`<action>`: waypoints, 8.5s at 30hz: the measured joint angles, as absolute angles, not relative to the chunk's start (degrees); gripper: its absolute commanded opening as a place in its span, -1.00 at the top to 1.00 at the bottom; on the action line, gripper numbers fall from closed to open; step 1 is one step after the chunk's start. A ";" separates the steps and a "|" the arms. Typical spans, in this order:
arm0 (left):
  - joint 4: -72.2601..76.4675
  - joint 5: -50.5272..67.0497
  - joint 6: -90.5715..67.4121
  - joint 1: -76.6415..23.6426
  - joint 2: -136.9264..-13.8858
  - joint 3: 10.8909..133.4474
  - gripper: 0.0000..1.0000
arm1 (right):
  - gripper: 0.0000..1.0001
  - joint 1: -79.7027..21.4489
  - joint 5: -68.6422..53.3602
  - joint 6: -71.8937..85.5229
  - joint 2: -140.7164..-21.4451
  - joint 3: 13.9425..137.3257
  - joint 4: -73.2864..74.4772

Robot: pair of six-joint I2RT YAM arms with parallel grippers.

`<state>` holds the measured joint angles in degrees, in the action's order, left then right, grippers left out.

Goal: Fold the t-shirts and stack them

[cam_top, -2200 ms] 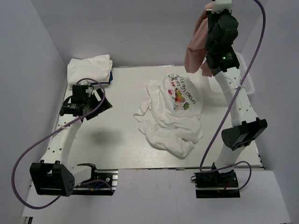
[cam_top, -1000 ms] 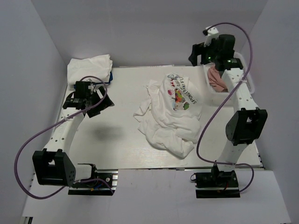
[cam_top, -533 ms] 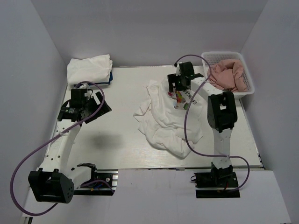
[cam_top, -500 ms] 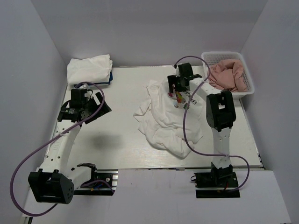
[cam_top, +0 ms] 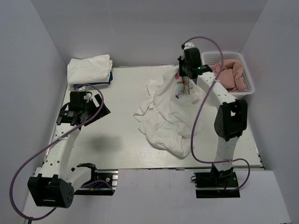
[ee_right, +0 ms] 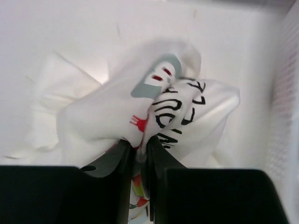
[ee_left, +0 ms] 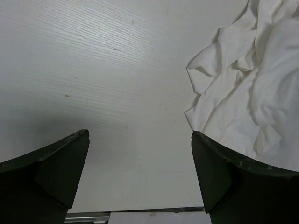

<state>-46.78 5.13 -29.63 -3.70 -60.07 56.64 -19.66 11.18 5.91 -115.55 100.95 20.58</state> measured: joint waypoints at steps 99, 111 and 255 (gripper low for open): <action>-32.60 1.23 -25.98 -27.14 -115.11 79.99 1.00 | -0.81 -25.52 -11.11 21.61 -67.94 37.15 31.88; -28.23 -1.34 -27.49 -27.24 -104.51 67.22 1.00 | -0.37 -26.02 -3.64 24.64 -83.72 44.64 19.11; -41.43 -40.47 -44.10 -25.67 -58.74 83.22 1.00 | 1.00 -32.97 56.34 5.34 -63.22 83.29 13.10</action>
<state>-41.43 -40.47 -44.10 -25.67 -58.74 83.22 -32.97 56.34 5.34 -63.22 83.29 13.10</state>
